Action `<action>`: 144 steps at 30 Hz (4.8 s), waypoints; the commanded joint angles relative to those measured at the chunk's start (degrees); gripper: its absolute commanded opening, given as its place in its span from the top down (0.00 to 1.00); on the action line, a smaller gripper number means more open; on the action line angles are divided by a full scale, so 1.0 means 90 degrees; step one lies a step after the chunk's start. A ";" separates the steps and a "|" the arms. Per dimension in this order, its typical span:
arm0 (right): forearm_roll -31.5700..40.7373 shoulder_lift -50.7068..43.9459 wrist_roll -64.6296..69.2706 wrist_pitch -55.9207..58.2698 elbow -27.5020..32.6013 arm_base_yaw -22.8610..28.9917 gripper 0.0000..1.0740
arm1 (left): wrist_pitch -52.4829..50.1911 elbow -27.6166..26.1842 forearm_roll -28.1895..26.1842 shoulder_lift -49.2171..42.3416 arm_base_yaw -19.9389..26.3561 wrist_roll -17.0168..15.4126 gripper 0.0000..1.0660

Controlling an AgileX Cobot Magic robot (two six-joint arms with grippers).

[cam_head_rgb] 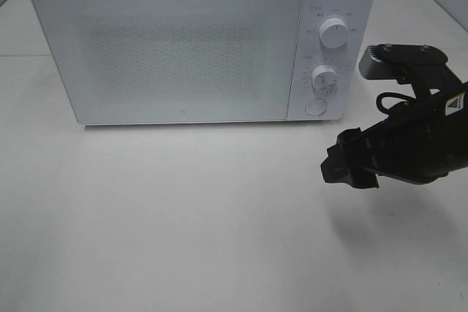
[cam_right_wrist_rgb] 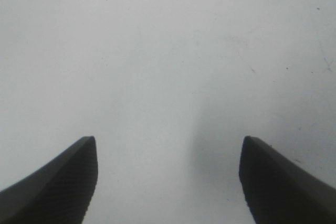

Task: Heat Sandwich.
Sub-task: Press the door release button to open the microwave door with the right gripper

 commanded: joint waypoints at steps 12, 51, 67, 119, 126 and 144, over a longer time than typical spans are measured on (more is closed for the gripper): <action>-0.1070 -0.1999 0.0102 0.2114 -0.0427 -0.0038 0.31 | -0.0051 0.0025 -0.0051 -0.0172 0.0019 0.0006 0.05; -0.2235 -0.8308 0.0789 0.4545 0.0535 -0.1623 0.31 | -0.0051 0.0025 -0.0051 -0.0172 0.0019 0.0006 0.05; -0.2241 -0.8524 0.0758 0.4539 0.0535 -0.1668 0.31 | -0.0051 0.0025 -0.0051 -0.0172 0.0019 0.0013 0.05; -0.2133 -0.2566 0.0974 -0.1700 0.0369 -0.1668 0.29 | -0.0051 0.0025 -0.0051 -0.0172 0.0019 0.0013 0.05; -0.2133 -0.1878 0.1140 -0.2687 0.0369 -0.1668 0.29 | -0.0051 0.0025 -0.0051 -0.0172 0.0019 0.0013 0.05; -0.2050 0.0070 0.1178 -0.5927 0.0999 -0.1642 0.29 | -0.0051 0.0025 -0.0051 -0.0172 0.0019 0.0013 0.05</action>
